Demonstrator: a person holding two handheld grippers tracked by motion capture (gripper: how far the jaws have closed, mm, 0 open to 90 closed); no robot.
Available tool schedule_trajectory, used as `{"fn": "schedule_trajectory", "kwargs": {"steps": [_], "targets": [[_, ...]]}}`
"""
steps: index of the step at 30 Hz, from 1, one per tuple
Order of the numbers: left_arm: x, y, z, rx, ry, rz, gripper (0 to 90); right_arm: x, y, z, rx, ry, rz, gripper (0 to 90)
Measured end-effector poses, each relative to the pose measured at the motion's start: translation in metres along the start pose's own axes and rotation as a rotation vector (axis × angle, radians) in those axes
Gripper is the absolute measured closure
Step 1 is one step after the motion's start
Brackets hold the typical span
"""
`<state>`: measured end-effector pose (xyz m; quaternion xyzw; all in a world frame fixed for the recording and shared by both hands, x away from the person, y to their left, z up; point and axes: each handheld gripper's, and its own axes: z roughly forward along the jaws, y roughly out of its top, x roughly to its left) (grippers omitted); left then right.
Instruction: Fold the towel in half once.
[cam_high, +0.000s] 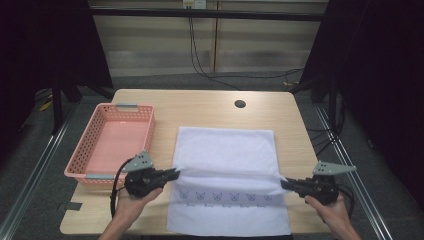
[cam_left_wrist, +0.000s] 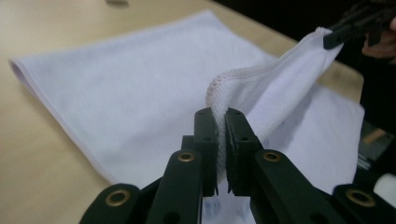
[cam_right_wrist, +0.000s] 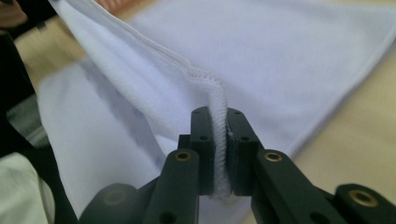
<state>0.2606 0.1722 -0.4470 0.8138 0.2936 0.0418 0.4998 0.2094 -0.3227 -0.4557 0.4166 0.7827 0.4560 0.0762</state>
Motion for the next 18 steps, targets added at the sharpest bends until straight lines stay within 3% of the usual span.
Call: {"fn": "schedule_trajectory", "kwargs": {"steps": [3, 5, 9, 10, 12, 14, 15, 17, 18], "targets": [[0.000, -0.020, 0.005, 0.055, -0.036, -0.041, 81.7, 0.003, -0.013, 0.003, 0.051, 0.009, 0.009, 82.3], [-0.002, -0.027, 0.006, 0.123, -0.043, -0.006, 82.4, 0.008, -0.019, 0.000, 0.076, 0.029, 0.007, 81.5], [-0.004, -0.039, 0.002, 0.175, -0.079, -0.029, 82.1, 0.018, -0.027, -0.004, 0.131, 0.052, -0.021, 78.2], [-0.006, -0.041, 0.001, 0.186, -0.102, -0.026, 82.4, 0.020, -0.028, -0.005, 0.146, 0.066, -0.019, 78.2], [-0.010, -0.042, -0.002, 0.207, -0.102, 0.006, 81.2, 0.026, -0.030, -0.010, 0.166, 0.066, -0.040, 76.7], [-0.012, -0.038, -0.006, 0.240, -0.152, 0.037, 76.9, 0.032, -0.031, -0.014, 0.169, 0.091, -0.053, 75.2], [-0.011, -0.036, -0.010, 0.237, -0.160, 0.052, 77.2, 0.035, -0.032, -0.015, 0.167, 0.090, -0.056, 75.1], [-0.009, -0.034, -0.017, 0.187, -0.182, 0.001, 75.4, 0.040, -0.033, -0.018, 0.170, 0.093, -0.068, 72.3], [-0.009, -0.033, -0.019, 0.180, -0.199, -0.003, 72.8, 0.041, -0.034, -0.020, 0.147, 0.093, -0.059, 71.6]]}}
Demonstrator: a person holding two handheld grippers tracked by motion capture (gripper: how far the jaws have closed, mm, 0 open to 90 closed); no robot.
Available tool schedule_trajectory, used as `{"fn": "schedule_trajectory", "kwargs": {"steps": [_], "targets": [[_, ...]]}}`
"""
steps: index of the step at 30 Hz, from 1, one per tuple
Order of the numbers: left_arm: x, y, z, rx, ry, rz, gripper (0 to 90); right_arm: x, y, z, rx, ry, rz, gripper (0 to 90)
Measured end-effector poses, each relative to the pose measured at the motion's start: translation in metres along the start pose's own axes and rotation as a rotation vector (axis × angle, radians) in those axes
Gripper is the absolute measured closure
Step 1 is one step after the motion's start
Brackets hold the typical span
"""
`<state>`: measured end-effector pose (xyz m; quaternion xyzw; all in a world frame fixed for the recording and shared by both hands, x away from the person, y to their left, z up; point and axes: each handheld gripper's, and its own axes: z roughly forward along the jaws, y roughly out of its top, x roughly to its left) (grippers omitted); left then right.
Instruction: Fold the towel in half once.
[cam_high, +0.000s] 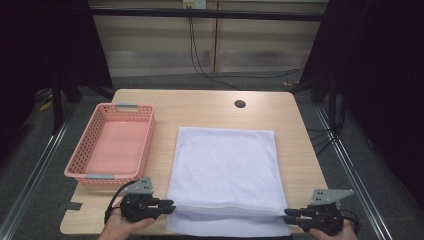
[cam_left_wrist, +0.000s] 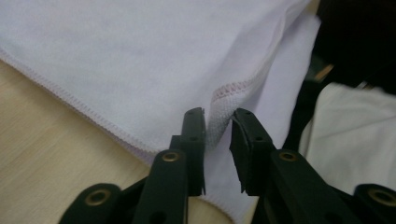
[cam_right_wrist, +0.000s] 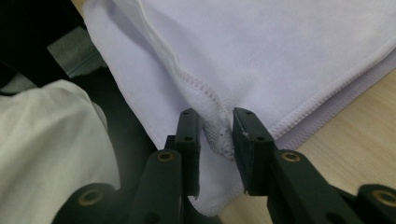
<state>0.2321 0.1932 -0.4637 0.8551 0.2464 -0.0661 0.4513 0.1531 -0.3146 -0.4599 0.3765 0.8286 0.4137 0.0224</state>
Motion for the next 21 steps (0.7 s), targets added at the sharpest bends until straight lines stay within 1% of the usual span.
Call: {"fn": "schedule_trajectory", "kwargs": {"steps": [1, 2, 3, 4, 5, 6, 7, 8, 9, 10, 11, 12, 13, 14, 15, 16, 17, 18, 19, 21], "targets": [[-0.001, 0.000, -0.002, 0.000, 0.004, 0.009, 70.7, 0.000, -0.001, -0.003, -0.020, 0.003, 0.004, 70.6], [-0.003, 0.001, -0.003, -0.015, -0.007, 0.008, 69.5, 0.001, -0.001, -0.008, -0.035, 0.006, 0.015, 69.7], [-0.003, 0.002, -0.005, -0.027, -0.026, 0.011, 67.4, 0.003, -0.002, -0.013, -0.058, -0.008, 0.019, 67.2], [-0.003, 0.004, -0.006, -0.045, -0.033, 0.011, 65.1, 0.004, -0.002, -0.018, -0.075, -0.025, 0.019, 67.1], [-0.003, 0.005, -0.007, -0.066, -0.018, 0.006, 62.2, 0.003, -0.001, -0.022, -0.084, -0.043, 0.006, 66.1], [-0.001, 0.008, -0.005, -0.067, -0.001, -0.001, 60.9, 0.001, 0.000, -0.024, -0.099, -0.056, 0.009, 65.5], [0.002, 0.011, -0.002, -0.055, 0.024, -0.003, 61.0, -0.003, 0.001, -0.024, -0.114, -0.066, 0.022, 65.4], [0.004, 0.014, 0.003, -0.045, 0.054, 0.000, 61.0, -0.007, 0.003, -0.021, -0.119, -0.073, 0.025, 65.0], [0.008, 0.018, 0.009, -0.041, 0.061, -0.004, 60.8, -0.012, 0.005, -0.017, -0.118, -0.083, 0.025, 64.2], [0.012, 0.022, 0.015, -0.038, 0.053, -0.006, 60.8, -0.017, 0.008, -0.010, -0.110, -0.096, 0.022, 63.7], [0.017, 0.027, 0.022, -0.027, 0.057, -0.003, 60.9, -0.022, 0.012, -0.002, -0.099, -0.103, 0.023, 62.4], [0.021, 0.031, 0.028, -0.005, 0.063, -0.004, 60.6, -0.027, 0.015, 0.005, -0.088, -0.119, 0.026, 61.1], [0.026, 0.036, 0.034, 0.013, 0.062, -0.007, 59.7, -0.030, 0.019, 0.013, -0.075, -0.138, 0.019, 60.9], [0.031, 0.039, 0.040, 0.024, 0.059, -0.007, 59.7, -0.032, 0.022, 0.021, -0.064, -0.145, 0.009, 60.9], [0.036, 0.042, 0.045, 0.037, 0.076, 0.000, 59.6, -0.034, 0.025, 0.027, -0.066, -0.147, 0.004, 59.8], [0.042, 0.044, 0.049, 0.031, 0.091, -0.012, 59.6, -0.035, 0.029, 0.032, -0.067, -0.148, 0.000, 59.4], [0.049, 0.046, 0.052, 0.020, 0.100, -0.036, 59.0, -0.036, 0.033, 0.036, -0.068, -0.149, -0.004, 58.7], [0.054, 0.046, 0.054, 0.009, 0.126, -0.048, 58.7, -0.039, 0.037, 0.040, -0.073, -0.155, -0.004, 57.2], [0.059, 0.047, 0.056, 0.012, 0.152, -0.057, 58.7, -0.042, 0.041, 0.044, -0.070, -0.153, 0.003, 55.7], [0.066, 0.047, 0.059, 0.018, 0.187, -0.058, 57.0, -0.048, 0.047, 0.054, -0.048, -0.175, 0.002, 53.8]]}}
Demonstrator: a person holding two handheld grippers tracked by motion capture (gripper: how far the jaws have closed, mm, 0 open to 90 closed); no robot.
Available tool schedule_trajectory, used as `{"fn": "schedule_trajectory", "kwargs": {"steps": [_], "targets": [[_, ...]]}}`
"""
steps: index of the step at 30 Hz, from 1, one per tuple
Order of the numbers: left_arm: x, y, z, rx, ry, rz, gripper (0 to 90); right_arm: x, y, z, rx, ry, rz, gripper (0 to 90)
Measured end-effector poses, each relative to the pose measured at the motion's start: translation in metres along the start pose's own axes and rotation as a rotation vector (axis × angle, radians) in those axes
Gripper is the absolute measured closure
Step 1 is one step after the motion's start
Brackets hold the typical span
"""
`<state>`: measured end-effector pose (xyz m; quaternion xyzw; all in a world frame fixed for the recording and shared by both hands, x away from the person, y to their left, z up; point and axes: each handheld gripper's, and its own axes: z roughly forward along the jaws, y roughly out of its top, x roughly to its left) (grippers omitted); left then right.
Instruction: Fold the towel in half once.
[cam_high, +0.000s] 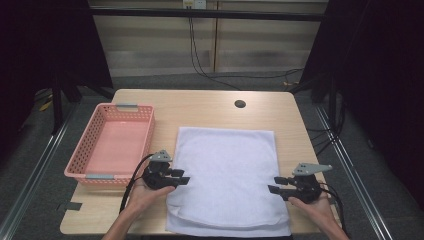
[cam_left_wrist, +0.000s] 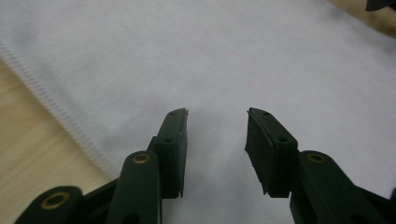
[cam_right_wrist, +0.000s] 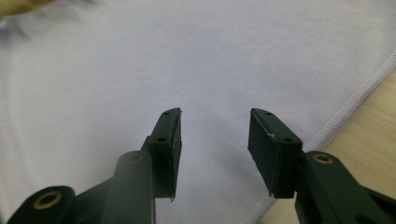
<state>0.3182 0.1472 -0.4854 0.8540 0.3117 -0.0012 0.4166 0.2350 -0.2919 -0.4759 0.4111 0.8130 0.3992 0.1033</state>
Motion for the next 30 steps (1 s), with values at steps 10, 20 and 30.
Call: {"fn": "schedule_trajectory", "kwargs": {"steps": [10, 20, 30], "targets": [[0.010, 0.004, 0.015, 0.029, 0.100, 0.000, 60.2, -0.021, 0.014, 0.034, 0.031, -0.077, 0.025, 44.7], [0.004, -0.003, 0.015, 0.025, 0.141, 0.008, 72.3, -0.023, 0.020, 0.053, 0.070, -0.160, -0.003, 50.7], [-0.005, -0.012, 0.010, 0.023, 0.077, -0.009, 70.3, -0.029, 0.013, 0.041, 0.083, -0.135, 0.029, 59.1]]}}
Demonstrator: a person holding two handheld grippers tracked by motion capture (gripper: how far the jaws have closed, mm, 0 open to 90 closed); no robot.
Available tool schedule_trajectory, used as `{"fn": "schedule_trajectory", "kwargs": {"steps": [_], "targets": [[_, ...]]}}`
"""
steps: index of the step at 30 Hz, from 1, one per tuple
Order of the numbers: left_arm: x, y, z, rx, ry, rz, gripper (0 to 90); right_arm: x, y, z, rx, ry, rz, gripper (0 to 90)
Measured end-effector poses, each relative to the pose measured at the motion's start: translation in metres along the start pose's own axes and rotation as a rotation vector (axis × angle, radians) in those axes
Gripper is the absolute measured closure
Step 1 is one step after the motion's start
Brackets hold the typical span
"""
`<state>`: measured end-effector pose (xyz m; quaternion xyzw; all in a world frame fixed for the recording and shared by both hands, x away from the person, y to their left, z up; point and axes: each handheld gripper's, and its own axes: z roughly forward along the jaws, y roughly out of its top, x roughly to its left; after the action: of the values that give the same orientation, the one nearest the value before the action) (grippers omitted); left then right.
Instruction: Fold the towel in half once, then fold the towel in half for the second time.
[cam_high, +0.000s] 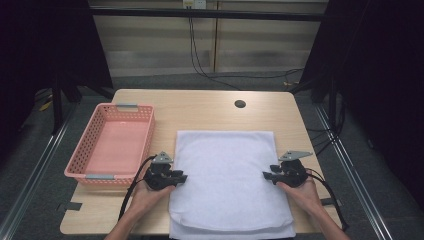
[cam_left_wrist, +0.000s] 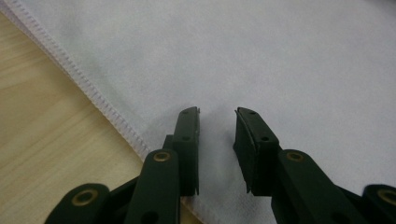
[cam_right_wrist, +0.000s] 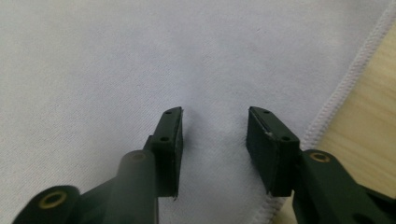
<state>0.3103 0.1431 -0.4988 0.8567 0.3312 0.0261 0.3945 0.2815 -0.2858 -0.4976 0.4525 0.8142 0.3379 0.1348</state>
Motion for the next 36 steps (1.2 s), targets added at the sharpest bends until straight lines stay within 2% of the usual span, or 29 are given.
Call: {"fn": "schedule_trajectory", "kwargs": {"steps": [2, 6, 8, 9, 11, 13, 14, 16, 19, 21, 23, 24, 25, 26, 27, 28, 30, 31, 32, 33, 34, 36], "targets": [[-0.004, -0.002, -0.001, 0.002, -0.013, 0.005, 70.2, -0.004, -0.003, -0.003, -0.007, 0.014, 0.020, 63.4], [-0.009, -0.004, -0.002, 0.011, -0.038, 0.001, 70.2, -0.001, -0.010, -0.011, 0.008, 0.014, 0.033, 63.4], [-0.013, -0.006, -0.003, 0.015, -0.051, 0.003, 70.0, 0.002, -0.015, -0.016, 0.017, 0.018, 0.021, 63.4], [-0.016, -0.007, -0.003, 0.016, -0.062, 0.001, 69.9, 0.003, -0.017, -0.019, 0.021, 0.028, 0.038, 63.4], [-0.022, -0.011, -0.005, 0.024, -0.079, 0.031, 69.7, 0.004, -0.022, -0.024, 0.028, 0.033, 0.037, 63.2], [-0.026, -0.015, -0.009, 0.030, -0.100, 0.027, 69.1, 0.002, -0.025, -0.028, 0.032, 0.058, 0.047, 63.3], [-0.030, -0.017, -0.011, 0.035, -0.093, 0.036, 69.1, 0.000, -0.026, -0.029, 0.027, 0.071, 0.054, 63.3], [-0.036, -0.020, -0.013, 0.040, -0.107, 0.050, 67.3, 0.002, -0.027, -0.030, 0.032, 0.071, 0.057, 62.9], [-0.042, -0.024, -0.018, 0.058, -0.123, 0.044, 65.8, 0.011, -0.031, -0.035, 0.055, 0.069, 0.035, 62.9], [-0.046, -0.026, -0.020, 0.074, -0.150, 0.023, 65.8, 0.016, -0.038, -0.043, 0.065, 0.072, 0.038, 63.0], [-0.051, -0.027, -0.021, 0.091, -0.158, 0.046, 65.6, 0.023, -0.046, -0.052, 0.080, 0.072, 0.035, 62.9], [-0.054, -0.027, -0.022, 0.085, -0.150, 0.042, 65.9, 0.026, -0.050, -0.056, 0.084, 0.082, 0.032, 62.7], [-0.054, -0.027, -0.023, 0.062, -0.154, 0.020, 66.5, 0.026, -0.054, -0.058, 0.079, 0.092, 0.024, 62.4], [-0.052, -0.026, -0.023, 0.055, -0.177, 0.003, 66.4, 0.027, -0.055, -0.060, 0.080, 0.093, 0.033, 61.2], [-0.050, -0.024, -0.022, 0.061, -0.163, 0.009, 66.1, 0.027, -0.055, -0.060, 0.075, 0.101, 0.028, 57.4], [-0.049, -0.022, -0.022, 0.048, -0.118, 0.012, 65.9, 0.026, -0.054, -0.060, 0.063, 0.094, 0.017, 54.6], [-0.040, -0.012, -0.020, 0.012, -0.109, 0.004, 64.2, 0.020, -0.046, -0.059, 0.004, 0.049, 0.016, 53.1], [-0.037, -0.007, -0.018, 0.001, -0.073, 0.016, 63.5, 0.014, -0.039, -0.058, -0.030, 0.032, 0.021, 52.7], [-0.032, -0.001, -0.015, -0.013, -0.059, 0.014, 63.5, 0.007, -0.032, -0.056, -0.064, 0.009, 0.027, 53.3], [-0.027, 0.004, -0.012, -0.014, -0.063, 0.013, 63.4, -0.002, -0.024, -0.054, -0.088, -0.013, 0.017, 53.7], [-0.023, 0.009, -0.008, -0.022, -0.044, 0.027, 63.2, -0.011, -0.015, -0.051, -0.105, -0.042, 0.023, 53.4], [-0.011, 0.020, 0.001, -0.023, -0.037, 0.028, 63.1, -0.031, 0.000, -0.041, -0.128, -0.049, 0.045, 51.1]]}}
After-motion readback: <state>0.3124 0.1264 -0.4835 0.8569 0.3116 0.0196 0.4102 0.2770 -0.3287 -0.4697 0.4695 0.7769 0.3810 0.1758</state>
